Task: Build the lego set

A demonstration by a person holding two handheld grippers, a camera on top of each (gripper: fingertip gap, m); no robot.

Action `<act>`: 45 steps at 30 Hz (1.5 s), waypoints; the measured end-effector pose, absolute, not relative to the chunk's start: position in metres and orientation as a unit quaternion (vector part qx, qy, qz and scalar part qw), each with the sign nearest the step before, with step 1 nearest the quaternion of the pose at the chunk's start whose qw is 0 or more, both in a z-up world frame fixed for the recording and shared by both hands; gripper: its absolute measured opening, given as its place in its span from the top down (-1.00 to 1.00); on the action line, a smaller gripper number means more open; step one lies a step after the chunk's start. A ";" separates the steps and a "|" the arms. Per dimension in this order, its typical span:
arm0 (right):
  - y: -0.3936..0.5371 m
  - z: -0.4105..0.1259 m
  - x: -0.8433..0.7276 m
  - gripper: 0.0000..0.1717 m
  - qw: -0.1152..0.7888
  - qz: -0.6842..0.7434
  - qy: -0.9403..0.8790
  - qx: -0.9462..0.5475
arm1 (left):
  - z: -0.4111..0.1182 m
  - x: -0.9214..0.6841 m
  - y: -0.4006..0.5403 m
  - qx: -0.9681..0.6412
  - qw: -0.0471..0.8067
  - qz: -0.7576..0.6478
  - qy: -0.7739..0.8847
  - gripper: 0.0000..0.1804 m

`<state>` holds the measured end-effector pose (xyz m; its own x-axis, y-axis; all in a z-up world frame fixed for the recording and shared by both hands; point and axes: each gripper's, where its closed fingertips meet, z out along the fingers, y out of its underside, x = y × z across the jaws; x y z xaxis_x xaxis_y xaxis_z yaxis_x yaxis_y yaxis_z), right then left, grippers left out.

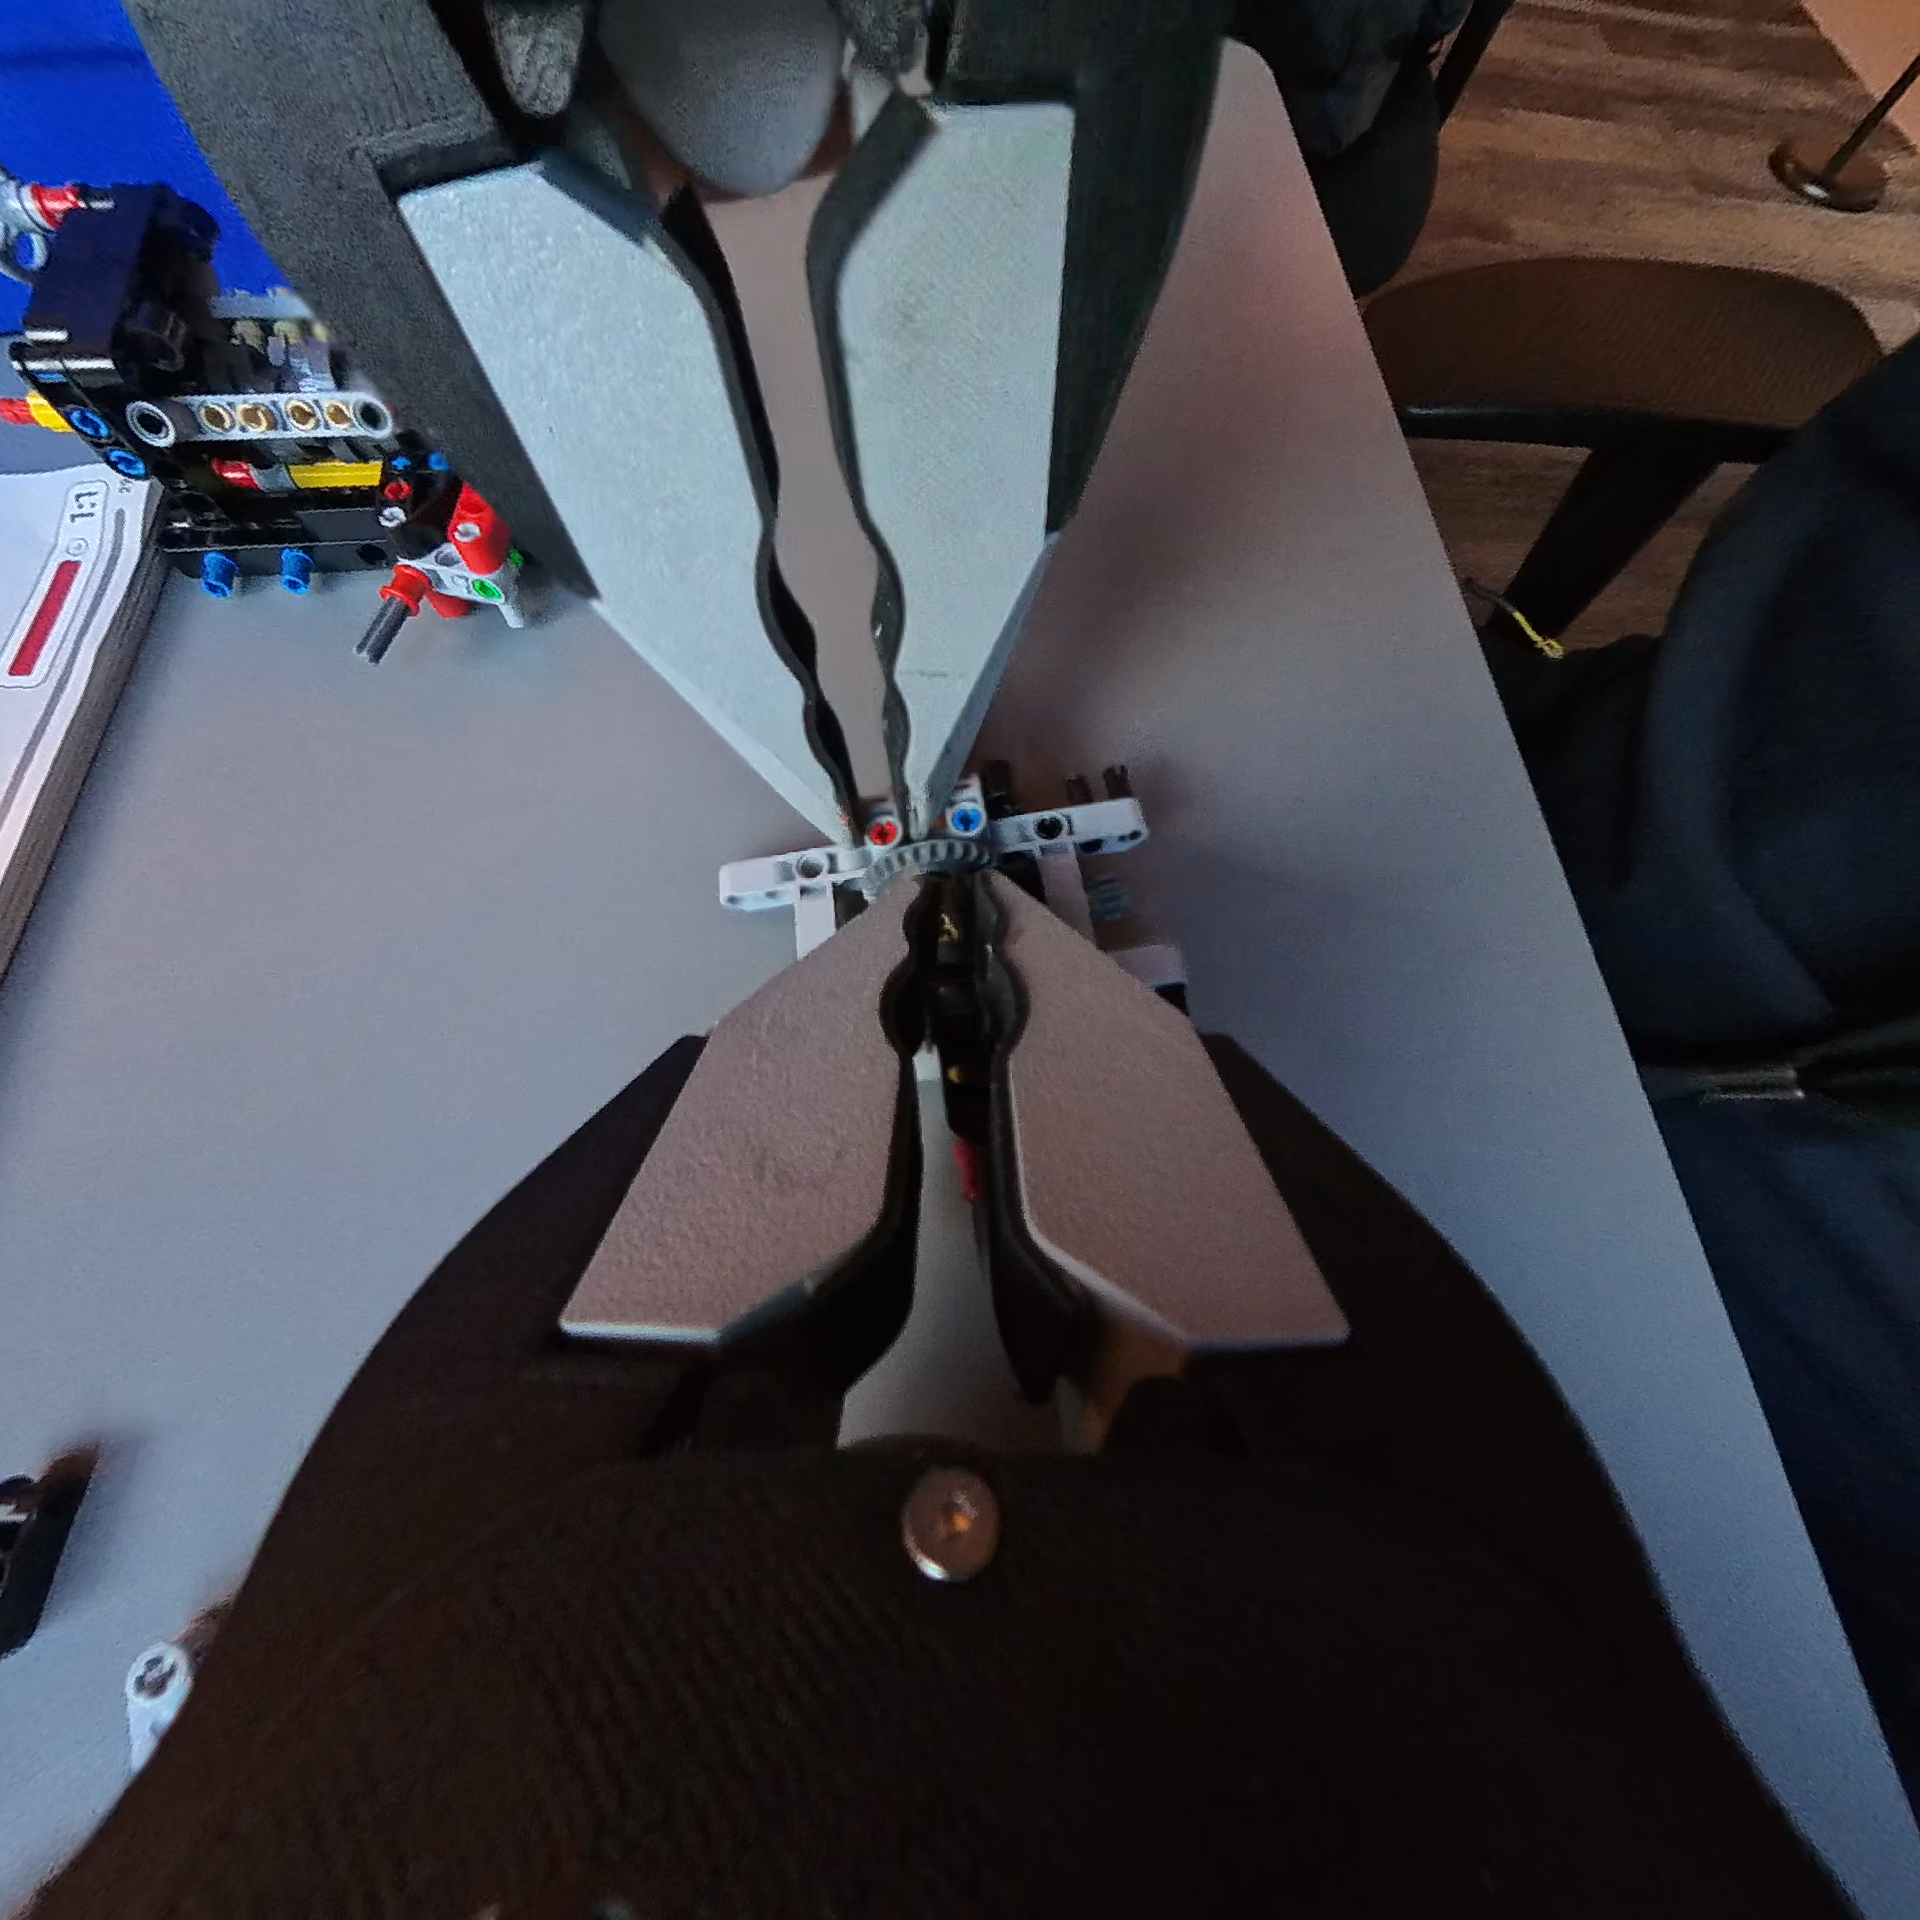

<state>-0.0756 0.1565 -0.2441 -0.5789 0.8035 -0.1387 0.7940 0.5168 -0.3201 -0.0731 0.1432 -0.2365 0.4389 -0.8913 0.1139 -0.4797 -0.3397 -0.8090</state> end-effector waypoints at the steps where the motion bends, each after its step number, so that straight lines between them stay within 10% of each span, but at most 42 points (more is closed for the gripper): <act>1: 0.155 -0.243 -0.074 0.95 0.007 0.197 -0.855 -0.480 | -0.237 -0.073 0.142 -0.768 0.360 -0.286 0.446 0.96; 11: 0.157 -0.179 -0.053 0.77 0.207 0.423 -0.690 -0.550 | -0.199 -0.077 0.139 -0.739 0.408 -0.307 0.439 0.80; 23: 0.200 -0.079 0.046 0.75 0.508 0.357 -0.594 -0.511 | -0.157 -0.167 0.122 -0.788 0.500 -0.281 0.224 0.71; 29: 0.176 -0.179 0.020 0.71 0.392 0.440 -0.573 -0.569 | -0.199 -0.169 0.095 -0.821 0.482 -0.251 0.175 0.71; 39: 0.137 -0.049 -0.015 0.73 0.480 0.457 -0.612 -0.432 | -0.219 -0.154 0.088 -0.835 0.473 -0.171 0.223 0.73; 45: 0.145 -0.140 -0.010 0.76 0.390 0.433 -0.639 -0.502 | -0.237 -0.140 0.083 -0.845 0.433 -0.128 0.287 0.73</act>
